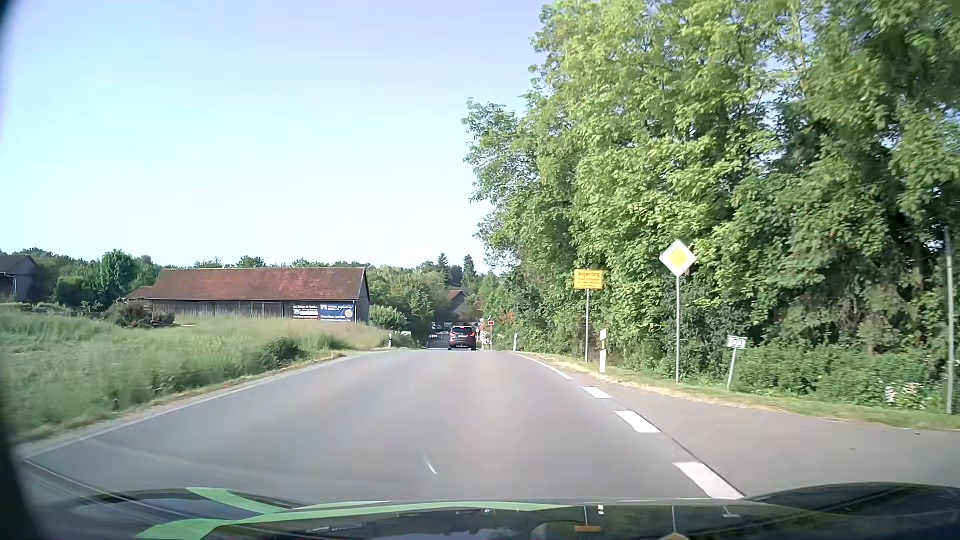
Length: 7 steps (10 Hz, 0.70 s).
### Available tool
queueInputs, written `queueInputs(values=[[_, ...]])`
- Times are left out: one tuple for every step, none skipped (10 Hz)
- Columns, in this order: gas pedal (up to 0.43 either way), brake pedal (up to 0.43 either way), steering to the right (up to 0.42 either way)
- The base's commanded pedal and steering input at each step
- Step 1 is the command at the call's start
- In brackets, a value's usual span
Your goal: Follow the waypoints while adhering to traffic rules and regulations
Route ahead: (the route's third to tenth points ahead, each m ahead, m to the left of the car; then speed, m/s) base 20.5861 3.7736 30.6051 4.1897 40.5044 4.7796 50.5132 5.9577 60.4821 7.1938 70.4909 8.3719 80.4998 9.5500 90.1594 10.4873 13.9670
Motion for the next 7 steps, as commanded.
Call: queueInputs(values=[[0.0,0.238,-0.018],[0.0,0.238,-0.019],[0.0,0.238,-0.019],[0.0,0.238,-0.019],[0.0,0.232,-0.019],[0.0,0.232,-0.019],[0.0,0.232,-0.019]])
